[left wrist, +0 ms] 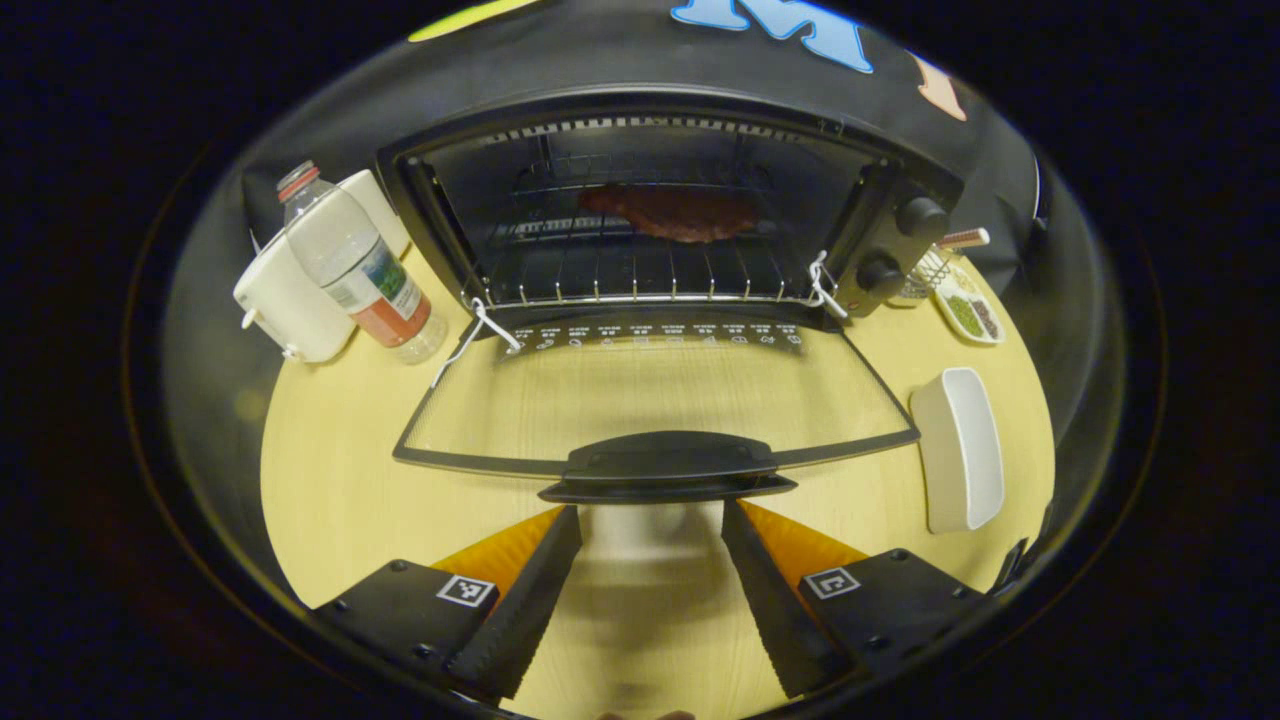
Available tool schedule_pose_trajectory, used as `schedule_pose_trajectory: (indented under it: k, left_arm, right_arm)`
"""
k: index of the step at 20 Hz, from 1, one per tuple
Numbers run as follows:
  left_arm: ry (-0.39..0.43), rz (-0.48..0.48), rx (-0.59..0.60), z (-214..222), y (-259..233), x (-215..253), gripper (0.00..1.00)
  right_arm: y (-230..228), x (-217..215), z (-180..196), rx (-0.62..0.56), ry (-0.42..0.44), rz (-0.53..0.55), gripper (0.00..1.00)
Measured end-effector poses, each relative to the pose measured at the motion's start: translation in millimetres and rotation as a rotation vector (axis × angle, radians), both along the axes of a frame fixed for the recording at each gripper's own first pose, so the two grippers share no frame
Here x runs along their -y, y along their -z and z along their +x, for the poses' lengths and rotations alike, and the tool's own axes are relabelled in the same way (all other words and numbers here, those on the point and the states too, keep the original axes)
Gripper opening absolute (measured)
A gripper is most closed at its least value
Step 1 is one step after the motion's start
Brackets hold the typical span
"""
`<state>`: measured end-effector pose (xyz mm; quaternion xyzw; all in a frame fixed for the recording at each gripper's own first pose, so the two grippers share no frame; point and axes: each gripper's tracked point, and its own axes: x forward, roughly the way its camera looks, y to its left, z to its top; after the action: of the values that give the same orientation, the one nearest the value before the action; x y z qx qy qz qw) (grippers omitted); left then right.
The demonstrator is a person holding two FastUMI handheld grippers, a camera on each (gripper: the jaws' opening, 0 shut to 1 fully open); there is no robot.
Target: Open the electric oven with the left hand, put the food in, and close the electric oven.
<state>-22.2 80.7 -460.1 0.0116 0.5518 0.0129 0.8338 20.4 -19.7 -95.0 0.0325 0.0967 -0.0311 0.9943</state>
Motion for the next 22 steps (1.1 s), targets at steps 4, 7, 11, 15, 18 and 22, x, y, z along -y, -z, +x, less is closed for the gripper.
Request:
schedule_pose_trajectory:
  k: [4,7,11,15,18,22]
  left_arm:
    - [0.013,0.0,0.039,2,-15,1,0.96]
    - [0.004,-0.016,0.066,3,-27,1,0.96]
    - [0.009,-0.019,0.097,8,-41,1,0.96]
    - [0.013,-0.014,0.131,14,-53,2,0.97]
    - [0.009,-0.022,0.153,20,-60,4,0.97]
    - [-0.003,-0.018,0.188,28,-70,5,0.96]
  right_arm:
    - [-3,-7,1,0.015,-0.016,-0.001,0.95]
    - [-5,-5,2,0.018,-0.015,-0.001,0.95]
    - [-4,-4,4,0.017,-0.011,0.007,0.95]
    - [-5,-5,4,0.02,-0.015,0.005,0.95]
    - [-6,-2,3,0.021,-0.014,0.002,0.95]
    - [-6,5,3,0.02,-0.01,0.001,0.95]
